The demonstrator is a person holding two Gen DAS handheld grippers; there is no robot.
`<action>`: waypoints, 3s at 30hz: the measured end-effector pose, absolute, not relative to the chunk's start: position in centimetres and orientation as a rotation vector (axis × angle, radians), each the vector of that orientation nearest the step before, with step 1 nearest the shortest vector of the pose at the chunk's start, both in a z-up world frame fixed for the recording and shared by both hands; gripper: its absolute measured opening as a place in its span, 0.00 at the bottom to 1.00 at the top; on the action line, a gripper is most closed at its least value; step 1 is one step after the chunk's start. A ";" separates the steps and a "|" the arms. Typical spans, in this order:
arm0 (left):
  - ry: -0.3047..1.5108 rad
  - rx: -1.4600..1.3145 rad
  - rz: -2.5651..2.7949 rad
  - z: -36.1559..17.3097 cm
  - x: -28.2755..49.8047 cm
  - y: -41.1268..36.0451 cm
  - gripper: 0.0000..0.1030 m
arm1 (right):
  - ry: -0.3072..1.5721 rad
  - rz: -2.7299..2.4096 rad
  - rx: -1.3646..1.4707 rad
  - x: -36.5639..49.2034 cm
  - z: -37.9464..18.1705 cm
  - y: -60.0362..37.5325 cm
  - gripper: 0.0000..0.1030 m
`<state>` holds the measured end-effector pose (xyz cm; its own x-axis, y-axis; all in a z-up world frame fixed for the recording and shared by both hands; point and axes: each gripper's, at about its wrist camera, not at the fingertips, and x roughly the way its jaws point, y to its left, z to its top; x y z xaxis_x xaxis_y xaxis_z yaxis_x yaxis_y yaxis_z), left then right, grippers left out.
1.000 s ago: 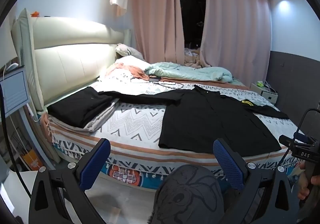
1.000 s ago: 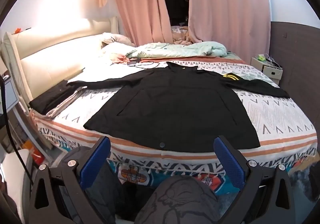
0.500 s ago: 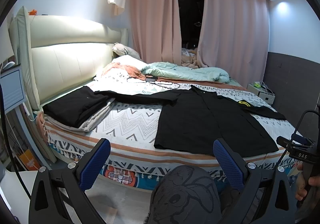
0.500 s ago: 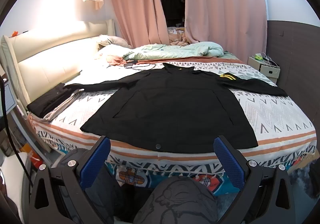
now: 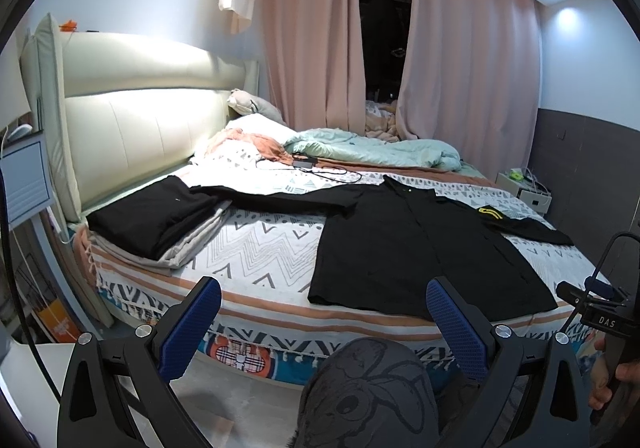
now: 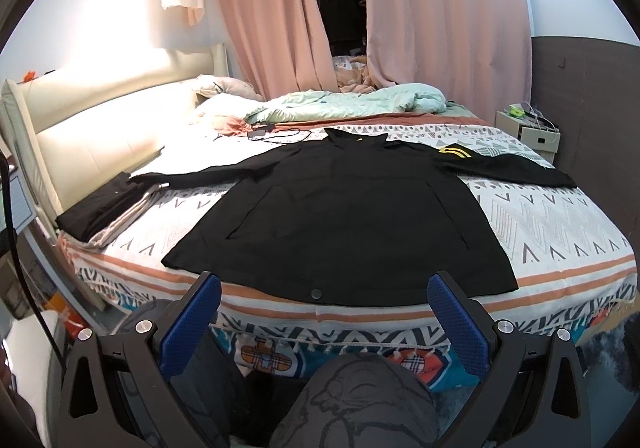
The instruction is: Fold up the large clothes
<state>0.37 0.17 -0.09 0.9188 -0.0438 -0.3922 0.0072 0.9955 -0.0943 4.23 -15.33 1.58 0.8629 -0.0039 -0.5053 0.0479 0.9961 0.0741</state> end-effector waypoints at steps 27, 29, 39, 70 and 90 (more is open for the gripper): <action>0.384 -0.106 -0.041 0.3 -0.6 0.7 1.00 | 0.520 -0.038 0.071 3.9 2.6 -15.0 1.00; 0.385 -0.109 -0.044 0.3 -0.6 0.8 1.00 | 0.515 -0.041 0.068 3.7 2.8 -14.9 1.00; 0.383 -0.118 -0.042 0.1 -0.6 1.0 1.00 | 0.503 -0.046 0.054 3.3 3.9 -14.5 1.00; 0.473 -0.135 -0.026 -1.7 8.7 0.6 1.00 | 0.571 -0.020 0.120 12.4 2.8 -16.9 1.00; 0.591 -0.178 0.109 -2.8 24.3 5.2 1.00 | 0.624 0.064 0.136 30.8 1.5 -15.1 1.00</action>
<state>24.33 5.19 -2.83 0.8255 0.0511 -0.5620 -0.1526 0.9790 -0.1352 30.84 -15.14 1.52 0.8101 0.1011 -0.5775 -0.0189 0.9890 0.1465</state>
